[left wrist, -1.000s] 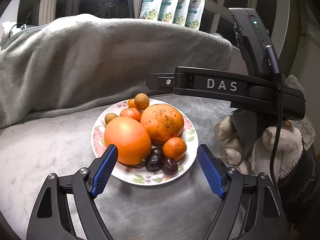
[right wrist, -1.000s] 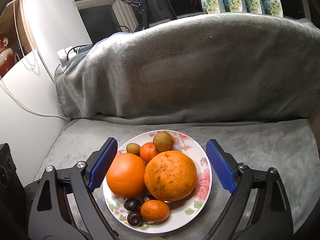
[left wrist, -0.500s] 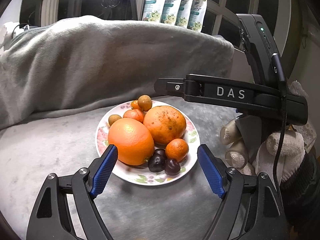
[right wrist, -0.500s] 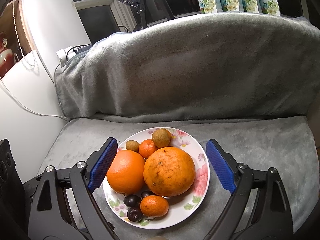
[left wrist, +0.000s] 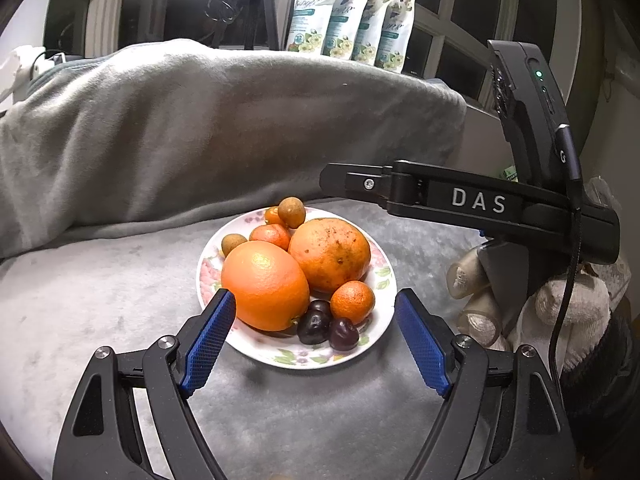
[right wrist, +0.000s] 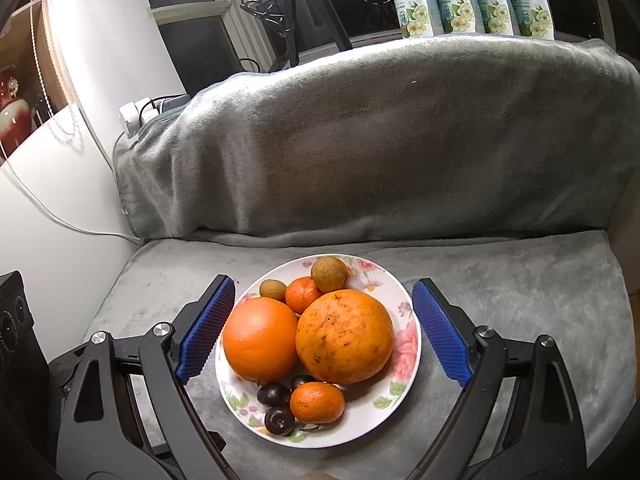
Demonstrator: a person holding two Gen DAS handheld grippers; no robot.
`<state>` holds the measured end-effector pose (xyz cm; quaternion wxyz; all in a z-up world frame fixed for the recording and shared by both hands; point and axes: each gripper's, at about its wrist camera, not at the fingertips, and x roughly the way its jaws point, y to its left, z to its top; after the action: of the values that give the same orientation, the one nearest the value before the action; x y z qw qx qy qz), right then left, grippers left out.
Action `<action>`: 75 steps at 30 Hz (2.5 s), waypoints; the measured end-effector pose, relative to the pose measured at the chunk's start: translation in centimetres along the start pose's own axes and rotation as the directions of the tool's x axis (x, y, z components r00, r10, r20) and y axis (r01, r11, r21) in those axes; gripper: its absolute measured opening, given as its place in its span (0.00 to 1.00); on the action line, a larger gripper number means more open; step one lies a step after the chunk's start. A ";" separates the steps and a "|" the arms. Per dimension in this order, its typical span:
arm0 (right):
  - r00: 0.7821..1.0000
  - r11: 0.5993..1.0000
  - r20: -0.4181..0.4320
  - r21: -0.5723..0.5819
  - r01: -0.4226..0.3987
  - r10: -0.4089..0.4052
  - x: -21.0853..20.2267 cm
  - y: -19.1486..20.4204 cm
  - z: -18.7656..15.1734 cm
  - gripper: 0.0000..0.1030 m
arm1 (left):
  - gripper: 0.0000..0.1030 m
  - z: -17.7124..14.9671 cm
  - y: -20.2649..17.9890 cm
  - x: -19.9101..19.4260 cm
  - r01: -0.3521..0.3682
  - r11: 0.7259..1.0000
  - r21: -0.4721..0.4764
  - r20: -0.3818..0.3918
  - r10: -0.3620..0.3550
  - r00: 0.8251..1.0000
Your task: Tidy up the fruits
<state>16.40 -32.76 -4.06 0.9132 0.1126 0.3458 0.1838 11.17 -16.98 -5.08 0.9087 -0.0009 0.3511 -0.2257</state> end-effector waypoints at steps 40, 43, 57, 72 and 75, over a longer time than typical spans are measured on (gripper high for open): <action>0.981 0.990 0.157 -0.070 0.123 -0.111 -7.8 3.1 -2.8 0.90 | 0.80 -0.7 1.8 -4.7 -0.041 0.999 -0.034 0.089 0.043 0.995; 0.976 0.986 0.175 -0.078 0.146 -0.130 -8.4 3.5 -3.4 1.00 | 0.80 -0.9 1.9 -5.1 -0.049 0.998 -0.035 0.090 0.052 0.995; 0.956 0.974 0.202 -0.035 0.224 -0.213 -9.9 3.6 -5.3 1.00 | 0.85 -1.6 2.4 -6.3 -0.146 0.989 -0.034 0.106 0.149 0.983; 0.957 0.974 0.188 -0.004 0.225 -0.220 -9.9 3.2 -5.8 1.00 | 0.87 -1.6 2.7 -7.1 -0.162 0.986 -0.048 0.122 0.167 0.978; 0.958 0.975 0.185 -0.003 0.223 -0.219 -9.8 3.1 -5.9 1.00 | 0.87 -1.6 2.7 -7.3 -0.164 0.985 -0.049 0.124 0.169 0.978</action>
<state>4.83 -33.56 -1.53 0.9573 0.0786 0.2684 0.0737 6.54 -11.29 -2.09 0.9448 -0.0035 0.2955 -0.1414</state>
